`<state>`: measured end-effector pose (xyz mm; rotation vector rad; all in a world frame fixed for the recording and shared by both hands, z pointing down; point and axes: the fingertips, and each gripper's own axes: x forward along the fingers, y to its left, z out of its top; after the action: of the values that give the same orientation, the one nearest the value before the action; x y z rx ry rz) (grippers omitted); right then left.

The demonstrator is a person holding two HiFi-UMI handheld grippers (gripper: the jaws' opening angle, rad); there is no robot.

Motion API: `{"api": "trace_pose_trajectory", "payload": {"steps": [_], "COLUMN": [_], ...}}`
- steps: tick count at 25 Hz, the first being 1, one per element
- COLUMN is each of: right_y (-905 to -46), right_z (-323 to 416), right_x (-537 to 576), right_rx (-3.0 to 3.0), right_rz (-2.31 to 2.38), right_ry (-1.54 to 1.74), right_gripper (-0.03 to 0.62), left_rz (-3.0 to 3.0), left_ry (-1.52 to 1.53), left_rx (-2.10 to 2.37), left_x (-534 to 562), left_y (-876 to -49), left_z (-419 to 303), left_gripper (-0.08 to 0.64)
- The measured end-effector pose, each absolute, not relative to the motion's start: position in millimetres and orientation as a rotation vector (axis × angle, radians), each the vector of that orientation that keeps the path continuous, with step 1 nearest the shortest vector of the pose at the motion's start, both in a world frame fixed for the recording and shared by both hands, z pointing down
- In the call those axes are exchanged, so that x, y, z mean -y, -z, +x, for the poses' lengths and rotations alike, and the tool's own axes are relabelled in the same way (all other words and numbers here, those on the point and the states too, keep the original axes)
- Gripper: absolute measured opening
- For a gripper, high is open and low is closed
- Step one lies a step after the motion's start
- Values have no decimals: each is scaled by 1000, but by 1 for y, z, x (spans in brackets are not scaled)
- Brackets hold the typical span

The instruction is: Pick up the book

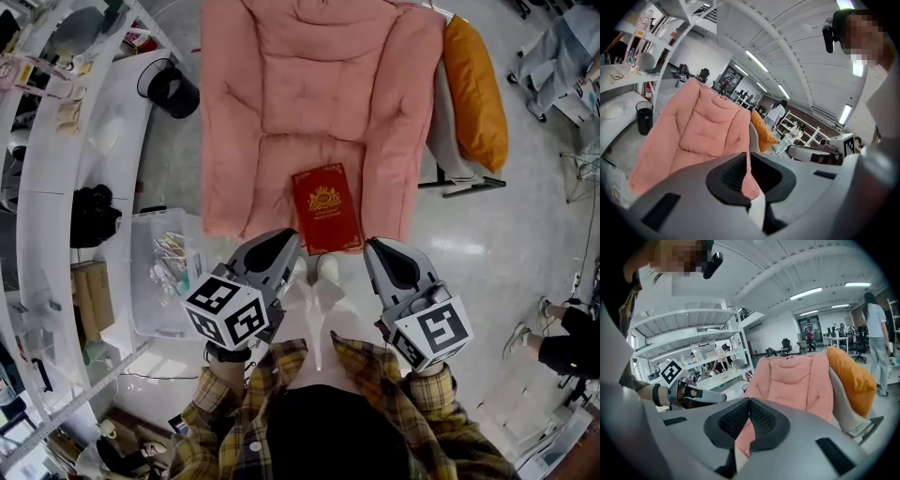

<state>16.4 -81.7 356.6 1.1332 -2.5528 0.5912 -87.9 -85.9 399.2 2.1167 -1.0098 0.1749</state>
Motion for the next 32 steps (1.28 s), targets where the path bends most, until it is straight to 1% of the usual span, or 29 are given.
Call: {"api": "trace_pose_trajectory", "payload": {"steps": [5,12,16,20,25,32], "right_y": [-395,-433,-453,-475,-501,-531], "right_z": [11,16,22,27,26,21], "right_x": [82,89,90,87,81,69], "right_rx": [2535,2488,2464,2433,2404,2368], "right_rz": [1104,1084,1085,1081,1051,1017], "right_ry": [-643,-673,-698,-736,-768,-826], "right_gripper": [17,17,17,17,17,17], "left_rz": [2051,1910,1819,1735,1626,1487], "left_ry": [-227,-224,-243,-275,-305,-256], "left_rx": [923,797,785,754,709,693], "left_x": [75,66,63,56,43,33], "left_y": [-447,-525,-572,-621,-677,-738], "left_z": [-77,-58,-61,-62,-64,-67], "left_gripper": [102,171,196,241,265,265]}}
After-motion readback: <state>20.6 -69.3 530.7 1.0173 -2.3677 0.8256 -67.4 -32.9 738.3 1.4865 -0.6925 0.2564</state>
